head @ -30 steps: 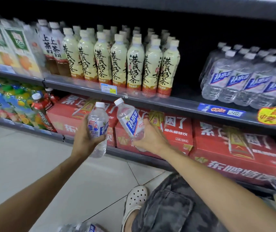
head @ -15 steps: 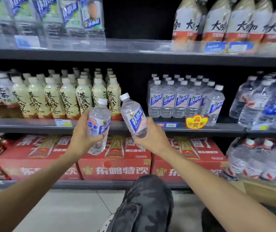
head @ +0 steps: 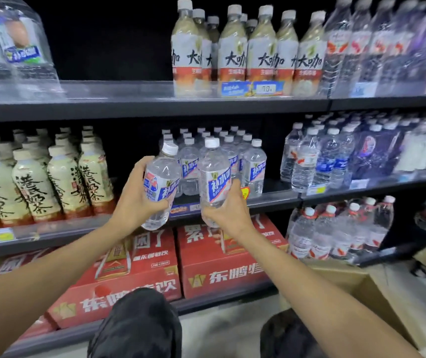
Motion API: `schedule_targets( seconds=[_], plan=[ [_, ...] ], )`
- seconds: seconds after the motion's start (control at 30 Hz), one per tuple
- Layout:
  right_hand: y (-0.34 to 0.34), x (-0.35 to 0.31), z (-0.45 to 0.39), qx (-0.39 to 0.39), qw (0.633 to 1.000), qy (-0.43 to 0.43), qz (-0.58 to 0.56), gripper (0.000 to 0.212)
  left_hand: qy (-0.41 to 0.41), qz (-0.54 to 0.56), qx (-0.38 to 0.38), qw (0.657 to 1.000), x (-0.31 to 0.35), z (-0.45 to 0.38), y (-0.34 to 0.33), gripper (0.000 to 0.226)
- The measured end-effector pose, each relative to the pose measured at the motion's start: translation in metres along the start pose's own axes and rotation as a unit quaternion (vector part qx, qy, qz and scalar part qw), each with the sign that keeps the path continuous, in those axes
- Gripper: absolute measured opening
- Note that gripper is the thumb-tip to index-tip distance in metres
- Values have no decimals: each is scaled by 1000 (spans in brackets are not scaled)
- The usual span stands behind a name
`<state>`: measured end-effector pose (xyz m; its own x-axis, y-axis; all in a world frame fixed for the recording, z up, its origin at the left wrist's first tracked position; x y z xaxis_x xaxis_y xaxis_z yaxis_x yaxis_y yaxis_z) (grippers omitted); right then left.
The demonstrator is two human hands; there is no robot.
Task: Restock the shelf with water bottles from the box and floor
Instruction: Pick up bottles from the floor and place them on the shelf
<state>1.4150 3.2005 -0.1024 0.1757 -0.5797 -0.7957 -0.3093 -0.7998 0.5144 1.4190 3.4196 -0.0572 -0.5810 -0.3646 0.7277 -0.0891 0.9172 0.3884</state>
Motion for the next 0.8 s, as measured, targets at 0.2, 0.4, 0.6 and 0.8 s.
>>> schedule_targets(
  seconds=[0.2,0.4,0.6,0.8],
  plan=[
    [15,21,-31,43,996,-20,-81,82,-24,11,-18,1000,3,-39,-39,90],
    [27,25,-72,70,994,26,-77,86,-58,12,-30,998,1,-76,-63,91],
    [30,27,-111,94,993,34,-62,89,-70,13,-42,997,-14,-98,-80,91],
    [15,49,-139,87,996,-3,-34,89,-42,38,-59,997,-50,-112,-93,96]
  ],
)
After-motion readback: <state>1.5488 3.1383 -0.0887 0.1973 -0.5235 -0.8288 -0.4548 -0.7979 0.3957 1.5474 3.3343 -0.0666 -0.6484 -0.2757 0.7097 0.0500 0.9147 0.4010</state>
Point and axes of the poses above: each hand's wrist, its own z-axis away from the middle knuckle, its own y-axis out of the back of the hand, x = y × z, the point moved 4 cm from there along -z, towards the middle knuckle, and after that the axes turned 6 degrees about z, right-handed, at the moved point
